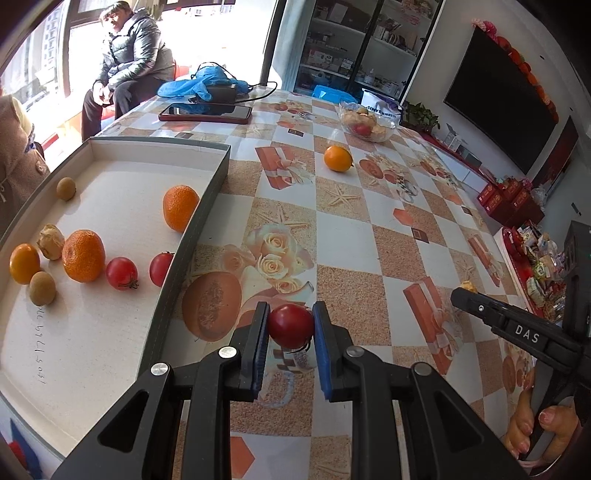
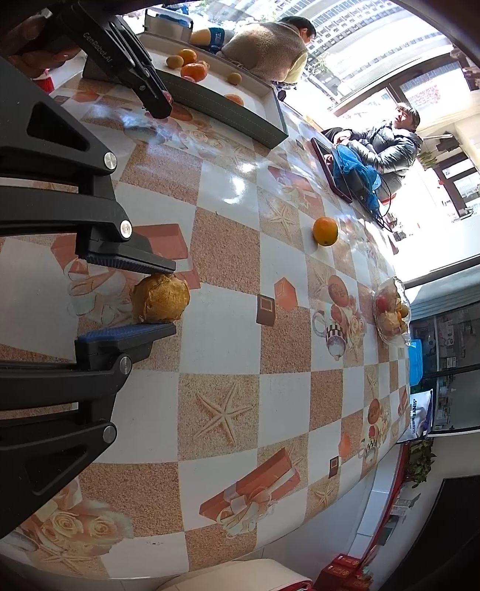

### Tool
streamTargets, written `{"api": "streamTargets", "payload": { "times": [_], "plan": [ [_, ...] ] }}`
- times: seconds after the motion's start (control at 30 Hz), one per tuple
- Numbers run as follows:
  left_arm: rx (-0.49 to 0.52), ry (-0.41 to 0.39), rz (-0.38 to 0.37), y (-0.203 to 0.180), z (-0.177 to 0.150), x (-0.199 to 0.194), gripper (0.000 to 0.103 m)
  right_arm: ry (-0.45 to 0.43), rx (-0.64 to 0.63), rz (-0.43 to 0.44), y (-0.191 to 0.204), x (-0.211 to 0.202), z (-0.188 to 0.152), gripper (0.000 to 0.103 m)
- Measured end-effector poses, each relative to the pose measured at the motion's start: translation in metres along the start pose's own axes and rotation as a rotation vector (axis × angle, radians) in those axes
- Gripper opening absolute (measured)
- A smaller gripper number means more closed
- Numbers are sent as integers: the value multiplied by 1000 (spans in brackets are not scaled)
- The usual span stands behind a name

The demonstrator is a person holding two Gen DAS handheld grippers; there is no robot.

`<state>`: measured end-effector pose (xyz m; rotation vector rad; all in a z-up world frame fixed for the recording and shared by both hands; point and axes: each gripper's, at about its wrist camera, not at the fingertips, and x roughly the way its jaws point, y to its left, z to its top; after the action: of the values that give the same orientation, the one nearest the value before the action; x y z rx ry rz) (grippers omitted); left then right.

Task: Organize fruits
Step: 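Carry both held fruits over the white tray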

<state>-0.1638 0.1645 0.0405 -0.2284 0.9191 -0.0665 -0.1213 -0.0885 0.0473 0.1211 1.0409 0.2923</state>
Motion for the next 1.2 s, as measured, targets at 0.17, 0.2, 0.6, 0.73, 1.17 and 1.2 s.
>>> {"api": "streamTargets", "payload": {
  "times": [0.17, 0.2, 0.6, 0.73, 1.17, 1.2],
  "plan": [
    [22, -33, 9, -1, 3, -17, 25, 12, 13, 26, 1, -3, 0, 28],
    [23, -40, 14, 0, 6, -21, 25, 18, 11, 32, 2, -4, 1, 28],
    [-44, -55, 186, 56, 29, -50, 26, 24, -81, 110, 62, -11, 30, 28],
    [-87, -55, 216, 80, 28, -56, 26, 33, -133, 144, 95, -7, 38, 28],
    [-178, -39, 293, 139, 28, -58, 26, 93, -291, 216, 195, 13, 51, 28],
    [-181, -38, 297, 141, 28, -58, 26, 98, -301, 222, 202, 15, 52, 28]
  ]
}}
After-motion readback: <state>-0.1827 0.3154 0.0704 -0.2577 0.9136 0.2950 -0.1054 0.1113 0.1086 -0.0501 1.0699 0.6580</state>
